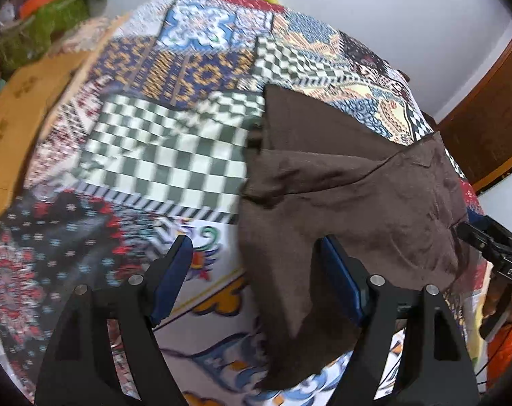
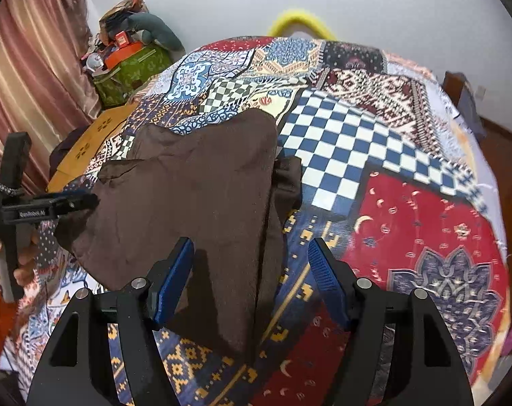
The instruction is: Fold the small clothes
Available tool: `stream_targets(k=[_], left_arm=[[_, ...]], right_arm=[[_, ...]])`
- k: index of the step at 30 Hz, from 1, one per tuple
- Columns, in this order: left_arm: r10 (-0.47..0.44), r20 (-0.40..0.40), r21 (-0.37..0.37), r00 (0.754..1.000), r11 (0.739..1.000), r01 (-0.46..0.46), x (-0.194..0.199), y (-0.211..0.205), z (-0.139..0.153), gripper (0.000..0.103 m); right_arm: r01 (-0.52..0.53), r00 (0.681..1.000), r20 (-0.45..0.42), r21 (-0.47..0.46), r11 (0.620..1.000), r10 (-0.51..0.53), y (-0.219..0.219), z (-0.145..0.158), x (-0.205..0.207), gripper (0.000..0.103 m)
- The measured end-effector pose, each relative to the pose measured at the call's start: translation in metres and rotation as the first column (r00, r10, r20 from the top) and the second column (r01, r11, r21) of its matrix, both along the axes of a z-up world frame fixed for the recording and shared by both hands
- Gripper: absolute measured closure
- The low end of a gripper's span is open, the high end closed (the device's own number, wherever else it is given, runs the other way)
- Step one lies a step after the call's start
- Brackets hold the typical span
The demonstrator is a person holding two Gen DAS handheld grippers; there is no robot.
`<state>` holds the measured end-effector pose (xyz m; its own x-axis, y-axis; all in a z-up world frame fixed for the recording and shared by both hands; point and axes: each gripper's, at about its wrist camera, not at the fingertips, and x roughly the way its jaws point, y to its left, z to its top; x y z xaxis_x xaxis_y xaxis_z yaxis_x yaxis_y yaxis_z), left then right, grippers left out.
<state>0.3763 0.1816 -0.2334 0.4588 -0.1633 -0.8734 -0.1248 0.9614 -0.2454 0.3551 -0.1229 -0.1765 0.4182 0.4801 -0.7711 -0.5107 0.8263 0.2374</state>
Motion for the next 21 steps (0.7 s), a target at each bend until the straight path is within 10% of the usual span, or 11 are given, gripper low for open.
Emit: stream_targets(k=[10,16,21], left_arm=[[0.0,-0.001,-0.136,1.0,0.991,0.0,0.028,0.003,-0.018,0.025],[-0.065,0.026,-0.191,0.998,0.979,0.069,0.03,-0.008,-0.013,0.072],[-0.063,0.04,-0.171,0.997,0.983,0.069,0.022,-0.013,-0.001,0.087]], right_arm=[[0.006,0.999,-0.051,0.093,0.996,-0.001,0.016,-0.011,0.021,0.05],[-0.019,0.994,-0.106,0.185,0.982,0.039,0.022,-0.013,0.023,0.09],[-0.022,0.997,-0.067,0.184,0.983,0.035,0.023,-0.005,0.009,0.093]])
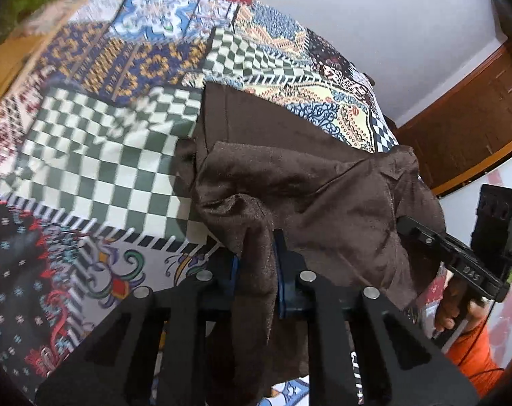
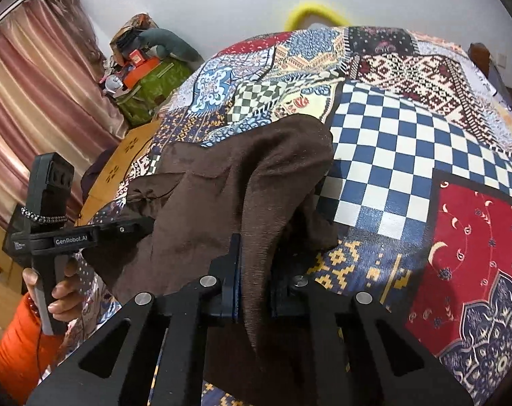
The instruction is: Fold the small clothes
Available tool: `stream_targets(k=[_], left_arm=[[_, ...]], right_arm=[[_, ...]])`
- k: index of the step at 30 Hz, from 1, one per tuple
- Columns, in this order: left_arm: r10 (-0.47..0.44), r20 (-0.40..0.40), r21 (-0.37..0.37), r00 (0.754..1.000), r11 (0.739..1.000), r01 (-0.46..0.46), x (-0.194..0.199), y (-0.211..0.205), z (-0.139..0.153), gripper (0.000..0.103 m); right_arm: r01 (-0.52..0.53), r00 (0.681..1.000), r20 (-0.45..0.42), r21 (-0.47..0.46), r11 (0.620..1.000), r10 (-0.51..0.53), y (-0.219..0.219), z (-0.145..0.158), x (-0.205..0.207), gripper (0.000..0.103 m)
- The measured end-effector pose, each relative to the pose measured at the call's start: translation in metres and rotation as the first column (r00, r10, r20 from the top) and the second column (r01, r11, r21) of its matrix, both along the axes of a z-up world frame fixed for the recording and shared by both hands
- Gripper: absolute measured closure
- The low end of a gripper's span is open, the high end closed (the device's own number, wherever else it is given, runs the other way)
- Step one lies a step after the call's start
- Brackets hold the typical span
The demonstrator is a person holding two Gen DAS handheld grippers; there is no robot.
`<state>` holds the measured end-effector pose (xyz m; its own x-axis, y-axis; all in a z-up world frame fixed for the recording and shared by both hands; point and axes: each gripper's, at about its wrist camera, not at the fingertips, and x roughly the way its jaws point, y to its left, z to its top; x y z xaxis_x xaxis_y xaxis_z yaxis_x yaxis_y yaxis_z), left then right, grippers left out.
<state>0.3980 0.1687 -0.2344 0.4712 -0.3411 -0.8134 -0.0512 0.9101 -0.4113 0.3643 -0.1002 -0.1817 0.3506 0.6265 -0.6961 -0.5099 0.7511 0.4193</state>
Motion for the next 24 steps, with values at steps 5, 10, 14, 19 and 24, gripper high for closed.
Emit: stream_targets(k=[5,10,14,19,24], left_arm=[[-0.011,0.069,0.106,0.998,0.994,0.003,-0.026,-0.01,0.031,0.087],[-0.019,0.158,0.201,0.987,0.979,-0.013,-0.065,-0.014,0.074,0.087],[-0.011,0.21,0.24,0.978,0.97,-0.041,-0.098,-0.004,0.104,0.087],[0.008,0.235,0.271,0.972,0.96,-0.073,-0.132,0.013,0.122,0.087],[0.031,0.211,0.29,0.977,0.952,-0.093,-0.153,0.034,0.115,0.087]], right_arm=[[-0.029,0.997,0.066,-0.007,1.0,0.03,0.002,0.023,-0.021,0.093],[-0.07,0.987,0.144,-0.021,0.997,0.072,0.013,0.055,-0.05,0.093],[-0.09,0.98,0.18,-0.012,0.996,0.091,0.023,0.077,-0.071,0.093],[-0.114,0.976,0.188,0.01,0.993,0.11,0.04,0.087,-0.094,0.093],[-0.141,0.977,0.164,0.009,0.99,0.137,0.065,0.075,-0.108,0.093]])
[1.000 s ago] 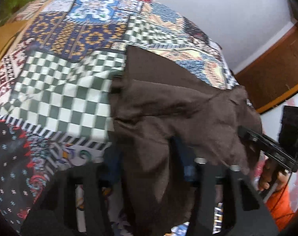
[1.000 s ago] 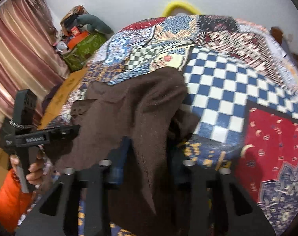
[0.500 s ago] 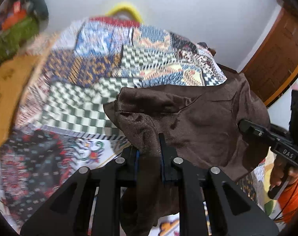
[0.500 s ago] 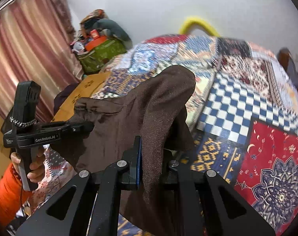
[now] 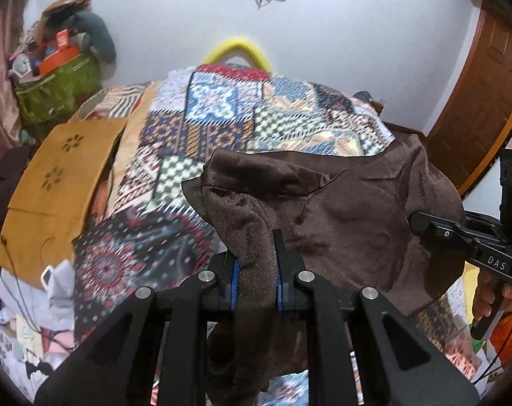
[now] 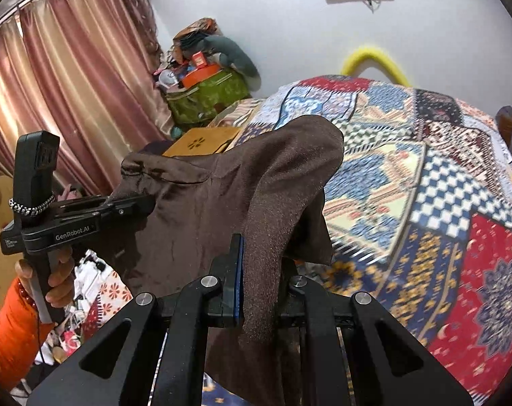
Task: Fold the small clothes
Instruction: 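Lower the folded shirt onto the quilt and open both grippers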
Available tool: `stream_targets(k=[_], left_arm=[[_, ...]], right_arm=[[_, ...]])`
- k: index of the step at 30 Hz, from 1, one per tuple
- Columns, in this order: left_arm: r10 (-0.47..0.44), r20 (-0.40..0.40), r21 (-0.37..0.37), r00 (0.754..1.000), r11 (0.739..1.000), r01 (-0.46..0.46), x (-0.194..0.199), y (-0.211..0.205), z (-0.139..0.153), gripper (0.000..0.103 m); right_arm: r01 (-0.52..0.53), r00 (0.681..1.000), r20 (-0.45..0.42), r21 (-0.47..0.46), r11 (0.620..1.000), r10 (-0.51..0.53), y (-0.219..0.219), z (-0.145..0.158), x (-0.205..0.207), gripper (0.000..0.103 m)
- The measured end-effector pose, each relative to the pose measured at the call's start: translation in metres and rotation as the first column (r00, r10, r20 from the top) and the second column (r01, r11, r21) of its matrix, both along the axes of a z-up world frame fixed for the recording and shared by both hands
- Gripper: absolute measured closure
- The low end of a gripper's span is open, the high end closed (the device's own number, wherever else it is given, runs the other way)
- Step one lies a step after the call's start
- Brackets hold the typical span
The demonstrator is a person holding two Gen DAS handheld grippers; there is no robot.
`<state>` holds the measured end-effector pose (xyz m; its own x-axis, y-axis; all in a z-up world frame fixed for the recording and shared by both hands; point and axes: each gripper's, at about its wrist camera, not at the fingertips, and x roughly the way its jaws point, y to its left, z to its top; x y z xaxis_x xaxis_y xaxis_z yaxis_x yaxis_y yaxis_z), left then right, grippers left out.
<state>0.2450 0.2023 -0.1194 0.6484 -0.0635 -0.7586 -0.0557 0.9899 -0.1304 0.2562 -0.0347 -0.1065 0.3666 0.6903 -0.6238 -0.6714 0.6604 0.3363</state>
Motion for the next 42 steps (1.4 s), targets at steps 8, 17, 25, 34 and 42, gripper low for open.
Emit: stream_targets(k=[8,17,25,34,42], left_arm=[[0.009,-0.13,-0.033,0.991,0.999,-0.013,-0.005,0.027,-0.059,0.087],[0.048,-0.231,-0.028,0.972,0.998,-0.056,0.0,0.043,-0.117,0.069],[0.161,-0.189,0.093,0.969,0.985,-0.145,-0.023,0.065,-0.105,0.057],[0.152,-0.156,0.094,0.976,0.986,-0.138,-0.063,0.06,-0.088,0.054],[0.168,-0.204,0.112,0.964,0.983,-0.148,-0.07,0.053,-0.109,0.051]], right_arm=[[-0.042,0.994,-0.107,-0.06,0.997,0.035,0.031,-0.047,-0.001,0.093],[-0.029,0.977,-0.215,-0.134,0.991,0.0,0.029,-0.089,0.008,0.091],[0.006,0.995,-0.092,-0.217,0.976,-0.026,0.017,-0.076,-0.009,0.082],[0.044,0.999,0.002,-0.202,0.978,-0.045,0.007,-0.044,-0.029,0.077],[0.036,0.999,0.048,-0.297,0.954,-0.023,0.015,-0.062,-0.047,0.065]])
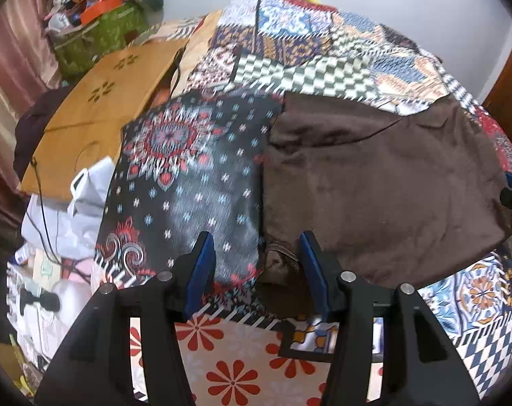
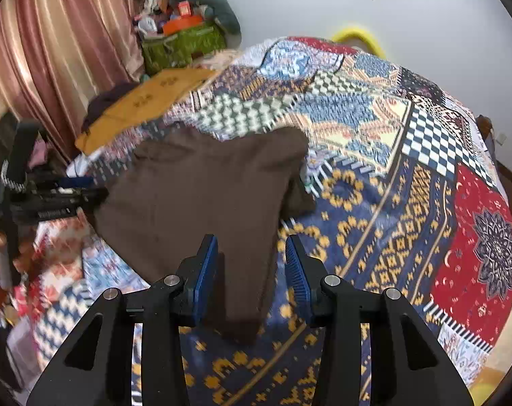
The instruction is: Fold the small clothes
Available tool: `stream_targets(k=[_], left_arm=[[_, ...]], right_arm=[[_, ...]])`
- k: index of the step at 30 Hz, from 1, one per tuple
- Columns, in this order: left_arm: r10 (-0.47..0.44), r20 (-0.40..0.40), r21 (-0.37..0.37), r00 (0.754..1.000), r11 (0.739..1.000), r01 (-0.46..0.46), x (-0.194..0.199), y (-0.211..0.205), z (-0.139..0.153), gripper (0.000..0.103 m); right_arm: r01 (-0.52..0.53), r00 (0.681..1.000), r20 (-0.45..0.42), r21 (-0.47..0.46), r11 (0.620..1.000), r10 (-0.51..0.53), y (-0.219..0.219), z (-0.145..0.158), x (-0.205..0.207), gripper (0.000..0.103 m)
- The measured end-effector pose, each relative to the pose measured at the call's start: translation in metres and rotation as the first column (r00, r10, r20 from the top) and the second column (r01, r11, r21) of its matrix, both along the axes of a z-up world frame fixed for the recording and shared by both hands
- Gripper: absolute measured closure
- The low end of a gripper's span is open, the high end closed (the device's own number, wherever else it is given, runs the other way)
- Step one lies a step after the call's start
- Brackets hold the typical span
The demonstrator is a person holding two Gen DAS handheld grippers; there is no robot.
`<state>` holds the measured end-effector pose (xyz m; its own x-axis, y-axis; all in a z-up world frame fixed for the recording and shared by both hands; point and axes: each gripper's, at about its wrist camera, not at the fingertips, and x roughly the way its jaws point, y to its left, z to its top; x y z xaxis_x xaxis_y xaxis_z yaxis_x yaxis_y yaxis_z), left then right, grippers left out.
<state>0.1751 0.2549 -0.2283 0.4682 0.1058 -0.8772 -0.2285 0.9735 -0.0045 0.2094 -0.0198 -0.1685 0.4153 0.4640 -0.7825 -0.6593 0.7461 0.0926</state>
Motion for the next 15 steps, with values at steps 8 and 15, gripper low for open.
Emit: stream_targets(k=[8,15], left_arm=[[0.047,0.084,-0.003,0.995,0.999,-0.047,-0.019,-0.001,0.035,0.051],[-0.003,0.302,0.031,0.953,0.999,-0.007,-0.06,-0.039,0.123,0.051]], right_arm=[[0.039,0.997,0.063,0.051,0.998,-0.042,-0.016,0.026,-0.014,0.065],[0.007,0.979,0.198,0.18,0.984,-0.043,-0.021,0.089,-0.054,0.065]])
